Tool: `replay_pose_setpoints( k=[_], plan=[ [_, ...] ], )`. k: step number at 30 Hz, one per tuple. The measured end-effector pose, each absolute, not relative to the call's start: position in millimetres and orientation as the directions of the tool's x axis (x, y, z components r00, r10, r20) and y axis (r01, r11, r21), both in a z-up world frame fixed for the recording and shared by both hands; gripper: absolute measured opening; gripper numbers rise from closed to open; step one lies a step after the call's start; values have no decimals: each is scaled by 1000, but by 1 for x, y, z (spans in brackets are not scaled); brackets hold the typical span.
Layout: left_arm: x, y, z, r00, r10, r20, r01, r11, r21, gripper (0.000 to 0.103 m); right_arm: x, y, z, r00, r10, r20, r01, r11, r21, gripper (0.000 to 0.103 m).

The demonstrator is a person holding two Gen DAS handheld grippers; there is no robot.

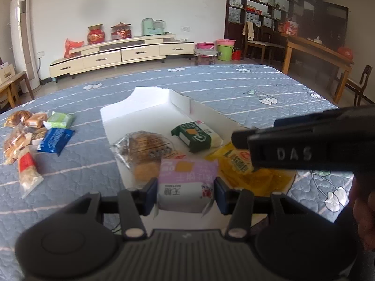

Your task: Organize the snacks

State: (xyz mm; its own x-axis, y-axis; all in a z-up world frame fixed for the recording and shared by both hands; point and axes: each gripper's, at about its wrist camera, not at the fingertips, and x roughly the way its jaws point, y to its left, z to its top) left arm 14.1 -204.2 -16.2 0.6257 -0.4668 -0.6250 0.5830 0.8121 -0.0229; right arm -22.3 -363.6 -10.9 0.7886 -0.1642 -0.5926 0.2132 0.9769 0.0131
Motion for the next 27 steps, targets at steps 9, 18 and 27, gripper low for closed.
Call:
replay_pose_setpoints(
  k=[9,18,27],
  plan=[
    [7,-208,-11,606,-536,-587,637,770,-44,91,-32,-368,3,813,-238,-531,282,959,1,88],
    [14,-176,10,708,-411,-574,503,865,1,94,-34,-352,12,830,-231,-507,262,965,-12,98],
    [28,-127,14,774,-283,-566,356,934,20,97,-27,-322,13,840,-193,-507,211,977,-24,103]
  ],
)
